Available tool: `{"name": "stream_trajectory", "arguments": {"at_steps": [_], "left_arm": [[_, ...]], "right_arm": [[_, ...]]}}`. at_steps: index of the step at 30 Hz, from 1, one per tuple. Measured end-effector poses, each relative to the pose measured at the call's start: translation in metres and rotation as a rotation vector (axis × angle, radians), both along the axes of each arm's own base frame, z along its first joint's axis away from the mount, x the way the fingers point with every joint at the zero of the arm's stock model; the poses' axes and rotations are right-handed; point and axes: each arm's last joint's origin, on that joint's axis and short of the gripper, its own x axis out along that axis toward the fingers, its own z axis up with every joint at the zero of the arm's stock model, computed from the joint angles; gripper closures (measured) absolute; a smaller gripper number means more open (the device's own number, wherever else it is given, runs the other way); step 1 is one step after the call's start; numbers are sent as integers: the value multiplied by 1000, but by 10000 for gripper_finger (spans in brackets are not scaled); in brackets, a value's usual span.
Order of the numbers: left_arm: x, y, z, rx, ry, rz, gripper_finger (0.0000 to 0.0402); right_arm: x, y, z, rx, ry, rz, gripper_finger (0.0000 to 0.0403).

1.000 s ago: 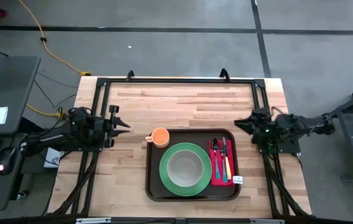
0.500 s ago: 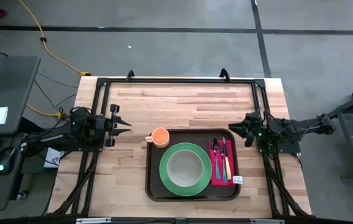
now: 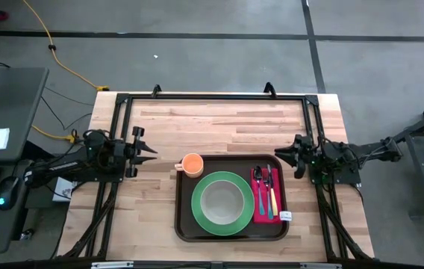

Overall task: Set up tray
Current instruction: Return to Home Position

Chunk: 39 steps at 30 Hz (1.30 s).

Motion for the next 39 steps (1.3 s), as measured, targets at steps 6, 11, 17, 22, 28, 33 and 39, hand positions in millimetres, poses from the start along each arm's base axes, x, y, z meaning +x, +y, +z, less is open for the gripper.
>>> {"name": "stream_trajectory", "arguments": {"at_steps": [6, 11, 17, 22, 28, 33, 39], "left_arm": [[2, 1, -9, -27, 91, 22, 289], [2, 4, -13, -18, 118, 114, 289], [2, 5, -14, -9, 127, 147, 289], [2, 6, -14, -1, 130, 196, 289], [3, 7, -15, -6, 134, 228, 289], [3, 7, -15, -10, 134, 235, 289], [3, 8, -15, -11, 134, 245, 289]], "right_arm": [[0, 0, -1, -55, 20, 21, 336], [0, -1, -1, -124, 34, -21, 336], [1, -1, -3, -149, 67, -37, 336], [6, -1, -8, -164, 136, -63, 336], [9, -1, -12, -167, 182, -91, 336], [8, -1, -11, -173, 179, -89, 336], [8, -1, -11, -173, 179, -85, 336]]}}
